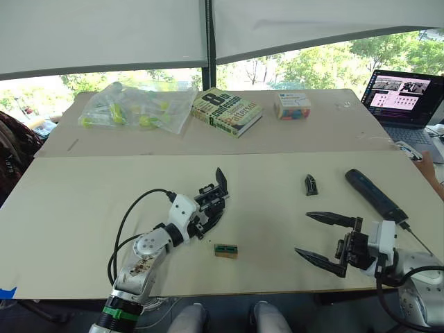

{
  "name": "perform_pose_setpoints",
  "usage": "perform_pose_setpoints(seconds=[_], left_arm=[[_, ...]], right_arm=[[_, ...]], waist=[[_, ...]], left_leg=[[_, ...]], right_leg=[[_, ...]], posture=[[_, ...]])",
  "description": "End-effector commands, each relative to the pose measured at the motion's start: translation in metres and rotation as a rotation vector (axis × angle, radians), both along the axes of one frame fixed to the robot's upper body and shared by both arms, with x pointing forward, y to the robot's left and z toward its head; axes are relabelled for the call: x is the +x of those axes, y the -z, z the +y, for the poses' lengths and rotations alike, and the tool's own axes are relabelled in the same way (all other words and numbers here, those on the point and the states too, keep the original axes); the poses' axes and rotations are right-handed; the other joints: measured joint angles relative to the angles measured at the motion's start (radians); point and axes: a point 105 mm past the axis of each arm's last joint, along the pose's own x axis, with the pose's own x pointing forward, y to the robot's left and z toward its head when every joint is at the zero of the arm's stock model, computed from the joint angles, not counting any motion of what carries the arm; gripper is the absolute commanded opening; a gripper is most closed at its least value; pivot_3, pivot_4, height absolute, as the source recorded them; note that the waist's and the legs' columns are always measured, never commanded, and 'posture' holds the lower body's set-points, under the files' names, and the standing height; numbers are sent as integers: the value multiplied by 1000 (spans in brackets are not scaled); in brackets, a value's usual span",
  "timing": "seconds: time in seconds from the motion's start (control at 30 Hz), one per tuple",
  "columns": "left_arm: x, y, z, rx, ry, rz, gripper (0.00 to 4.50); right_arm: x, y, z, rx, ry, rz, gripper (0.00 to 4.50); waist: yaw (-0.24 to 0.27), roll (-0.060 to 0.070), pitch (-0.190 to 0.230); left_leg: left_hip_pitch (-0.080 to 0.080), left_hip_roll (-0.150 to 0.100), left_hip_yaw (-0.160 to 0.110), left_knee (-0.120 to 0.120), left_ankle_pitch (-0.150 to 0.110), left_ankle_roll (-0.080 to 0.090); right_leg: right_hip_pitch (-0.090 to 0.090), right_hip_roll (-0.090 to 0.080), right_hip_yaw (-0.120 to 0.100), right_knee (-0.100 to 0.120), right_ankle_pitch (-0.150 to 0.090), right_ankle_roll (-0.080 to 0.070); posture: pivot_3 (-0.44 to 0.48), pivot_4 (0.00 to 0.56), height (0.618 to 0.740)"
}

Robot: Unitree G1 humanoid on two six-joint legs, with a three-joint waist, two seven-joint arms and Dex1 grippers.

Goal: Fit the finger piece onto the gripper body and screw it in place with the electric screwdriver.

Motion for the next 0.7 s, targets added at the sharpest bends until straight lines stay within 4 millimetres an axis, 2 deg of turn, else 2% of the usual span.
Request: perform_pose_setpoints(seconds=[0.03,0.2,0.4,0.43,0.53,0.7], left_arm=[[-4,-11,-9,-27,28,-46,2337],[-7,-4,-12,-7,39,-19,2337],[-6,4,-4,17,12,0,2337],[-6,4,-2,16,11,4,3343],[-8,7,5,10,14,23,4481],[-14,6,18,21,66,28,4481]], right_arm=[[-5,-16,-2,-7,-7,-76,4500],[-5,-16,-2,-11,-2,-76,4500],[-1,-20,2,-13,-6,-83,4500],[-1,-21,2,-13,-7,-85,4500],[1,-23,4,-13,-7,-88,4500],[2,-24,5,-11,-4,-89,4500]], waist=[[2,0,0],[2,0,0],[2,1,0],[2,1,0],[1,1,-1],[1,2,-1]], left_leg=[[0,0,0,0,0,0],[0,0,0,0,0,0],[1,0,0,0,0,0],[1,0,0,0,0,0],[1,0,1,0,0,0],[1,0,1,0,0,0]], right_leg=[[0,0,0,0,0,0],[0,0,0,0,0,0],[1,0,0,0,0,0],[1,0,0,0,0,0],[1,0,1,0,0,0],[1,0,1,0,0,0]], posture=[[0,150,740],[0,150,740],[0,150,740],[0,150,740],[0,150,740],[0,150,740]])
